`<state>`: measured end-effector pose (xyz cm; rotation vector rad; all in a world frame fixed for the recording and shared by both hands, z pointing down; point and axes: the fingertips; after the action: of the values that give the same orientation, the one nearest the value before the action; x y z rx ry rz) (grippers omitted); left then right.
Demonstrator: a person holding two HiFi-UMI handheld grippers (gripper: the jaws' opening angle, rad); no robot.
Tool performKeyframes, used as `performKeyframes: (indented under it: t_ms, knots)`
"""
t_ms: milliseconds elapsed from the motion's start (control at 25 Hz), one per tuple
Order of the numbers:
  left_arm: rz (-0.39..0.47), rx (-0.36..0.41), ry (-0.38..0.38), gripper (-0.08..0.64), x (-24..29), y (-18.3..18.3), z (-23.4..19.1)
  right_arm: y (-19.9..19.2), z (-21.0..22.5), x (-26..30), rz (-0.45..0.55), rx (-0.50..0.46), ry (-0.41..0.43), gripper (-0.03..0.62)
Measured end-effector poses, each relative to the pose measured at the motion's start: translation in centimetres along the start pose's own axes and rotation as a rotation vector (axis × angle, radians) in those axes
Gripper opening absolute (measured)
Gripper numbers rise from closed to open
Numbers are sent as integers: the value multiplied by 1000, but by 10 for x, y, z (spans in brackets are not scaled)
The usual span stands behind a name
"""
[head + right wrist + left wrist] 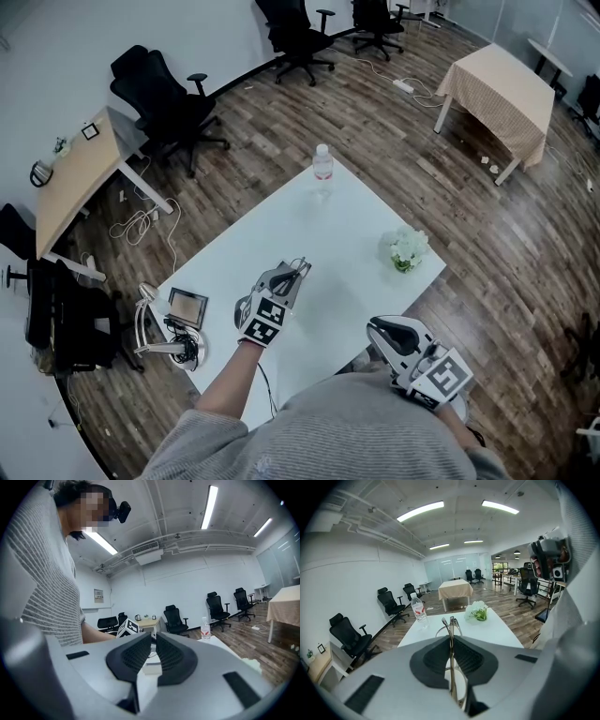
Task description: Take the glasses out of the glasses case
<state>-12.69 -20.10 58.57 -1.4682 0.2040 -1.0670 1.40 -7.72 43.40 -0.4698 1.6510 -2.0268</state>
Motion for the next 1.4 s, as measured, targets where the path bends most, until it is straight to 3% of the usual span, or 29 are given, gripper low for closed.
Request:
performKeyframes:
  t_ms: [520,800,1400]
  knots:
    - [178,-63,-14,29,-33,62,40,-7,7,0,-28,-28,-12,23]
    - [181,-56,-19,29,-33,65,37,-11,9,1,-67,-75,-19,14]
    - [172,-50,-6,29,-33,65,33,-11,8,0,-74,-78,-9,14]
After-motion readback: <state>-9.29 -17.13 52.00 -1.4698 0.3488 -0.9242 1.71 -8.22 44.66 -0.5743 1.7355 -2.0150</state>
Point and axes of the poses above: the fingertips, and each gripper's own axes: x forward along the fingers, z to its right, y out of its top, and after that the axes turned 8 degrees about z, right-handed
